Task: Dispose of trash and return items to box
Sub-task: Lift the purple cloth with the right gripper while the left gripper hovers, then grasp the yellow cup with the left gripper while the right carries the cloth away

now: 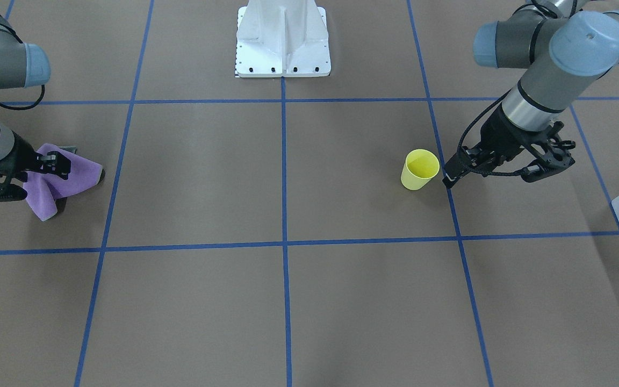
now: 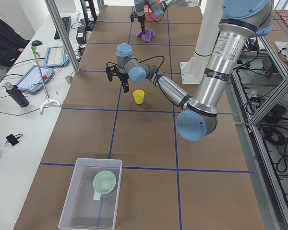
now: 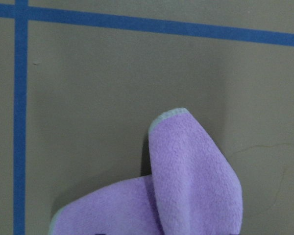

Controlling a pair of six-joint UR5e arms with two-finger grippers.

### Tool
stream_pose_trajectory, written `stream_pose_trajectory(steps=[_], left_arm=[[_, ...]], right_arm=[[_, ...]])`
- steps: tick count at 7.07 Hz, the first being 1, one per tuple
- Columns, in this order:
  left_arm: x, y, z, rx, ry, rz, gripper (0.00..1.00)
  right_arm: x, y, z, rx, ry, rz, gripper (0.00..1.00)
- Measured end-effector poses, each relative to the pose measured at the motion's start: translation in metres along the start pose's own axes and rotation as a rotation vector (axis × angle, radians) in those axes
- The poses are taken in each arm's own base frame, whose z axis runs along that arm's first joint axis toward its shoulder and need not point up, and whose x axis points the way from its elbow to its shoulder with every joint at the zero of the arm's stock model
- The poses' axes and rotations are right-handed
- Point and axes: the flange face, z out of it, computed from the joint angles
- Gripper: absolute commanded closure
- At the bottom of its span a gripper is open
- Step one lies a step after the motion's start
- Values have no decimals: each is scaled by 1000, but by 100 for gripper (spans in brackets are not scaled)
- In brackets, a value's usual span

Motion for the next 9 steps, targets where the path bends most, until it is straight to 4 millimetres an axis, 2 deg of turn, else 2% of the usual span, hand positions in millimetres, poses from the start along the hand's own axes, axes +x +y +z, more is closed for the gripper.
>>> stream_pose_trajectory(steps=[2,4,5,7,9], left_arm=[[0,0,0,0,1,0,2],[0,0,0,-1,0,-1,2],[-2,-1,2,-1,-3,-3,2],[-11,6,9,-9,-6,8,2],[-22,33,38,-21,-25,51,2]], right_arm=[[-10,2,4,-4,1,-17,100],[-14,2,-9,16,-9,8,100],[-11,1,-28,41,-22,29,100],[-17,11,-89,78,-32,71,100],[-6,15,-140,118,-58,125,100]])
